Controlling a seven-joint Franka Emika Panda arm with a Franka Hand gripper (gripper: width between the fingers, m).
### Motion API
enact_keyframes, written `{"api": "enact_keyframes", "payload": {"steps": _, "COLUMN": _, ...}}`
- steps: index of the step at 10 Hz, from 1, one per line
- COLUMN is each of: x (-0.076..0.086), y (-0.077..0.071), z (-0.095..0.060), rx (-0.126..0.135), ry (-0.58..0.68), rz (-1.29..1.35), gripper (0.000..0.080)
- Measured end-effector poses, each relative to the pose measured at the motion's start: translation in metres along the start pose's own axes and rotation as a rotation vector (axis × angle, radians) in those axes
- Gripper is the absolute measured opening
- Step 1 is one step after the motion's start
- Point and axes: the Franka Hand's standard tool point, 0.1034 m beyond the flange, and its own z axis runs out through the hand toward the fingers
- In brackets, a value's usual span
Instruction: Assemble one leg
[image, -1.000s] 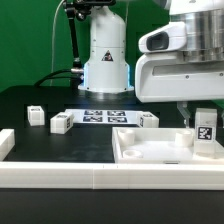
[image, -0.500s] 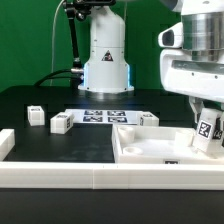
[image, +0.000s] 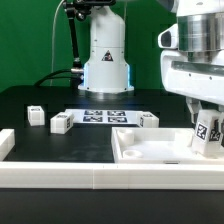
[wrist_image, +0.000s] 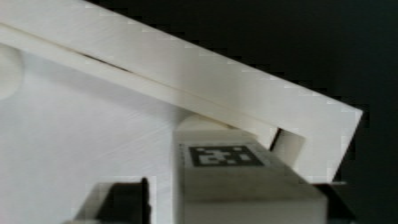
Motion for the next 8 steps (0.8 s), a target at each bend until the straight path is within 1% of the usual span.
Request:
{"api": "enact_keyframes", "payload": {"steps": 1, "x": 0.0003, "y": 0.0001, "z": -0.0001, "rx": -0.005, "ry": -0.001, "rz": -0.049, "gripper": 0.0501}}
{"api": "enact_keyframes", "payload": {"steps": 2, "x": -0.0004, "y": 0.0, "z": -0.0002, "rx": -0.022, "ry": -0.002, "rz": -0.181, "gripper": 0.0617}}
{"api": "enact_keyframes", "payload": {"steps": 3, "x": 0.0004, "y": 0.0007, "z": -0.0001, "rx": -0.031, "ry": -0.009, "rz": -0.267, "gripper": 0.064}}
{"api": "enact_keyframes", "payload": {"steps": 5, "x": 0.0024, "y": 0.0022, "z": 0.0001, "rx": -0.038, "ry": -0.009, "rz": -0.485, "gripper": 0.0648}}
{"api": "enact_keyframes", "payload": {"steps": 6, "x": 0.001, "y": 0.004, "z": 0.001, "rx": -0.046, "ry": -0.016, "rz": -0.547, "gripper": 0.0648}}
{"api": "enact_keyframes", "payload": {"steps": 7, "x": 0.0001, "y": 0.0048, "z": 0.0014, "rx": -0.066, "ry": -0.006, "rz": -0.662, "gripper": 0.0649}}
{"api": "enact_keyframes", "payload": {"steps": 8, "x": -0.0004, "y": 0.0053, "z": 0.0015, "rx": -0.079, "ry": -0.001, "rz": -0.74, "gripper": 0.0649}}
